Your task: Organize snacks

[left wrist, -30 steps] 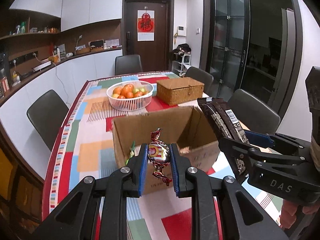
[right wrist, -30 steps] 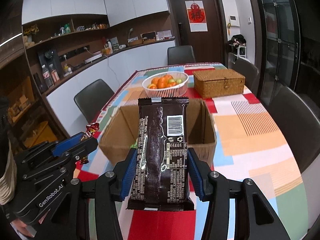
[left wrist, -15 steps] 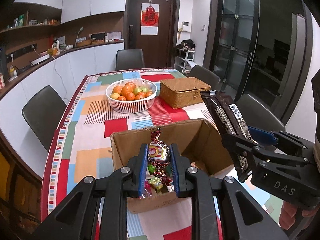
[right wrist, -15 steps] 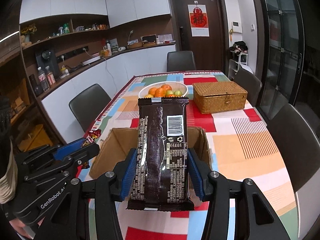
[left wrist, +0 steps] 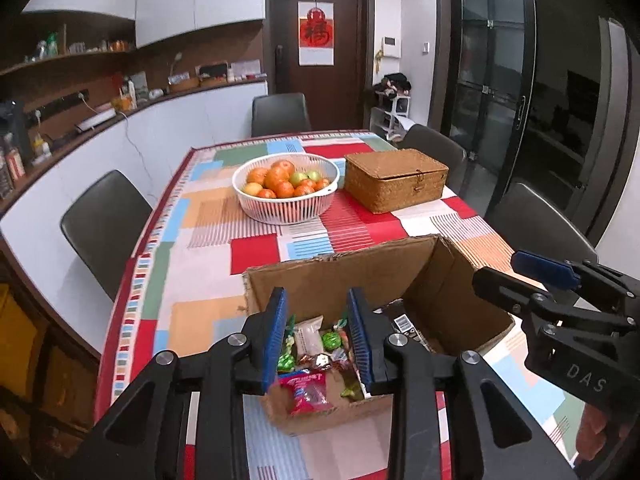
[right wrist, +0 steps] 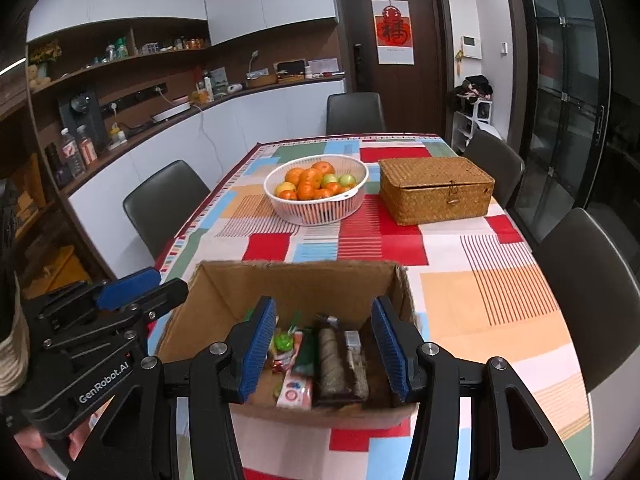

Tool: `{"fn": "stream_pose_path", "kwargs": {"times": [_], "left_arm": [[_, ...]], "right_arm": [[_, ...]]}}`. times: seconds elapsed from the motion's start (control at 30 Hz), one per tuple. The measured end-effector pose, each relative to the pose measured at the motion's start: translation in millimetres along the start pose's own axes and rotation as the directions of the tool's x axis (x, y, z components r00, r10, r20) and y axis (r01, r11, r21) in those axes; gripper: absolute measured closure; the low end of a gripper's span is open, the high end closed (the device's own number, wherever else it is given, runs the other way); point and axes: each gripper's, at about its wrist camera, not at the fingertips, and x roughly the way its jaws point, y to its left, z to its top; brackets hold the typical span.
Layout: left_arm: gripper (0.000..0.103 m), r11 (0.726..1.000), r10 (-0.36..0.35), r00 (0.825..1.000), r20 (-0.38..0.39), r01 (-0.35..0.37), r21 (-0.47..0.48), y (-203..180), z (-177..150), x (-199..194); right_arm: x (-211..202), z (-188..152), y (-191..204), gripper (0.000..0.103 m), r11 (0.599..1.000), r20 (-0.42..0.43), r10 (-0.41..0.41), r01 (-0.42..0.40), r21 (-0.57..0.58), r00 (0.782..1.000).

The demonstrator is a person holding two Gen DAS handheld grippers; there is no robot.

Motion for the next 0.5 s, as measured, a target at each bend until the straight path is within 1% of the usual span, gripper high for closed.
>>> {"fn": "stream_pose_path", "kwargs": {"times": [0.03, 0.1, 0.23, 0.27, 0.33, 0.37, 0.47, 0.5], "left_arm": [[0.069, 1.0, 0.01, 1.0, 0.008, -0.01, 0.004, -0.9, -4.9, -6.2], [0.067, 1.0, 0.03, 0.999, 0.021, -0.03, 0.006, -1.6, -12.0, -16.4], [0.057, 0.999, 0.043, 0.998, 0.046, -0.044, 0.0, -3.4, -28.7, -39.2], [0.056, 0.999, 0.048, 0.997, 0.054, -0.048, 0.002, -4.2, -32.5, -45.2], [0.052, 0.998, 0.061, 0.996, 0.072, -0.061, 0.003, -6.1, -40.3, -58.0], [0.05, 0.998, 0.067, 0.994, 0.082, -0.067, 0.0, -6.6, -45.0, -64.5], [0.046, 0.997, 0.071, 0.992, 0.101, -0.071, -0.007, -8.2, -56.7, -82.6], [0.042, 0.997, 0.071, 0.992, 0.107, -0.07, -0.01, -9.2, -61.9, -89.2]], "right_arm": [[-2.9, -3.3, 0.7, 0.052, 1.0, 0.003, -0.001, 0.001, -0.003, 1.0], [-11.3, -12.4, 2.1, 0.046, 1.0, 0.011, -0.001, 0.001, -0.006, 1.0], [-29.0, -32.5, 5.0, 0.045, 1.0, 0.035, -0.007, 0.007, -0.012, 0.999], [-35.8, -39.4, 5.7, 0.045, 1.0, 0.043, -0.008, 0.009, -0.013, 0.999], [-47.0, -49.3, 6.9, 0.042, 1.0, 0.054, -0.01, 0.011, -0.017, 0.998], [-52.5, -53.1, 7.2, 0.039, 1.0, 0.062, -0.013, 0.014, -0.015, 0.998], [-70.8, -65.5, 9.1, 0.038, 0.999, 0.088, -0.025, 0.027, -0.017, 0.996], [-78.9, -70.8, 10.3, 0.036, 0.999, 0.1, -0.034, 0.036, -0.02, 0.994]]}}
